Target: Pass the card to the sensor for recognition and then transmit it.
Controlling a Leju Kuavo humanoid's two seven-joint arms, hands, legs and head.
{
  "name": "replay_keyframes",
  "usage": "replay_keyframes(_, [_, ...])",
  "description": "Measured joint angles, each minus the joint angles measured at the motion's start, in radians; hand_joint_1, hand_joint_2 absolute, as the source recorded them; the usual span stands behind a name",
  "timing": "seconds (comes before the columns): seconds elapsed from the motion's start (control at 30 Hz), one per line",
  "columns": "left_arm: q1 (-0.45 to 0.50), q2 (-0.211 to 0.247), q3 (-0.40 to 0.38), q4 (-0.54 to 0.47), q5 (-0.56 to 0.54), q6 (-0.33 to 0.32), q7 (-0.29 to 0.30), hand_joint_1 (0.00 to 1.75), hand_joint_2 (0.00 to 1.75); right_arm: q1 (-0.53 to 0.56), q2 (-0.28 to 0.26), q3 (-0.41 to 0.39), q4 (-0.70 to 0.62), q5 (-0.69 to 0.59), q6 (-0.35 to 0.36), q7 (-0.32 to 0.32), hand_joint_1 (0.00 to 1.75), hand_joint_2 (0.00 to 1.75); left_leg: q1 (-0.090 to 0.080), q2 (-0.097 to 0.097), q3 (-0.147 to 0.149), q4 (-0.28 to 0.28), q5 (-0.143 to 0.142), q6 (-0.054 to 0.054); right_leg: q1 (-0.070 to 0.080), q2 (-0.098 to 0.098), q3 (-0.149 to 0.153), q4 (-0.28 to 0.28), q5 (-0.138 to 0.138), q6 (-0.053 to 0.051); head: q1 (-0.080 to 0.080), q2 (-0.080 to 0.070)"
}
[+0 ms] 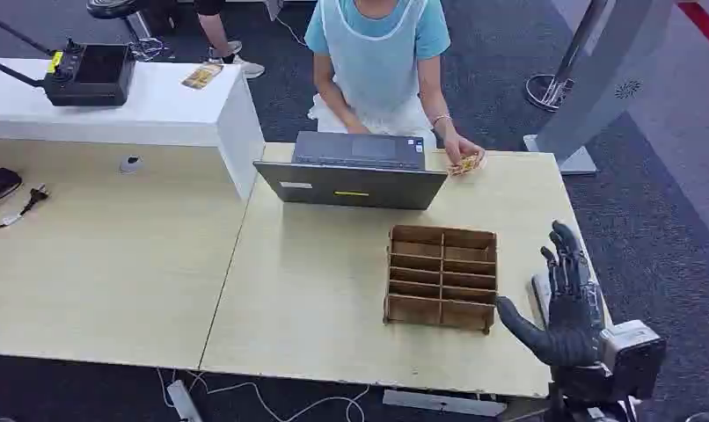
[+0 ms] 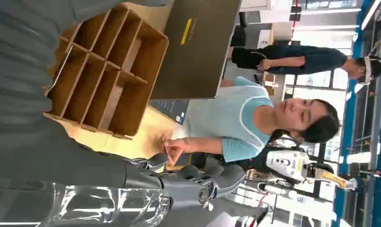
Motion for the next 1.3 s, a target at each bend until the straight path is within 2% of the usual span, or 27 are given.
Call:
replay_keyframes(0.33, [0.000, 0.000, 0.000, 0.000, 0.003, -0.003, 0.000, 0.00, 0.00, -0.031, 0.000, 0.004, 0.000, 0.092, -0.029, 0.002, 0.00, 1.75, 0.000, 0.000, 0.000, 0.000, 0.000, 0.000, 0.000, 0.000, 0.000, 0.000, 0.000, 0.000, 0.000, 0.000])
replay_keyframes(0.47, [0.000, 0.000, 0.000, 0.000, 0.002, -0.011, 0.000, 0.00, 0.00, -0.082, -0.006, 0.024, 0.000, 0.279, -0.115, 0.034, 0.00, 1.75, 0.000, 0.001, 0.000, 0.000, 0.000, 0.000, 0.000, 0.001, 0.000, 0.000, 0.001, -0.001, 0.000, 0.000])
replay_keyframes(0.57, [-0.001, 0.000, 0.000, 0.000, 0.000, -0.014, 0.000, 0.00, 0.00, -0.127, -0.011, 0.049, 0.000, 0.374, -0.155, 0.060, 0.00, 1.75, 0.000, 0.001, 0.000, 0.000, 0.000, 0.000, 0.000, 0.001, 0.000, 0.000, 0.001, -0.001, 0.000, 0.000])
replay_keyframes(0.93, [-0.002, 0.001, -0.001, 0.000, -0.006, -0.031, 0.001, 0.00, 0.00, -0.308, -0.040, 0.161, 0.021, 0.692, -0.218, 0.180, 0.00, 1.75, 0.000, 0.001, 0.000, 0.000, 0.001, 0.000, 0.000, 0.001, 0.000, 0.000, 0.001, -0.001, 0.000, 0.000])
replay_keyframes(1.17, [-0.005, 0.009, -0.022, 0.000, -0.037, -0.047, 0.005, 0.00, 0.00, -0.528, -0.088, 0.210, 0.090, 0.915, -0.195, 0.288, 0.00, 1.75, 0.000, 0.001, 0.001, 0.000, 0.002, 0.000, 0.000, 0.002, 0.000, 0.000, 0.002, -0.001, 0.000, 0.000])
replay_keyframes(1.3, [-0.005, 0.011, -0.032, 0.000, -0.042, -0.050, 0.006, 0.00, 0.00, -0.624, -0.105, 0.229, 0.131, 0.989, -0.178, 0.319, 0.00, 1.75, 0.000, 0.001, 0.000, 0.000, 0.003, 0.000, 0.000, 0.002, 0.001, 0.000, 0.003, -0.001, 0.000, 0.000])
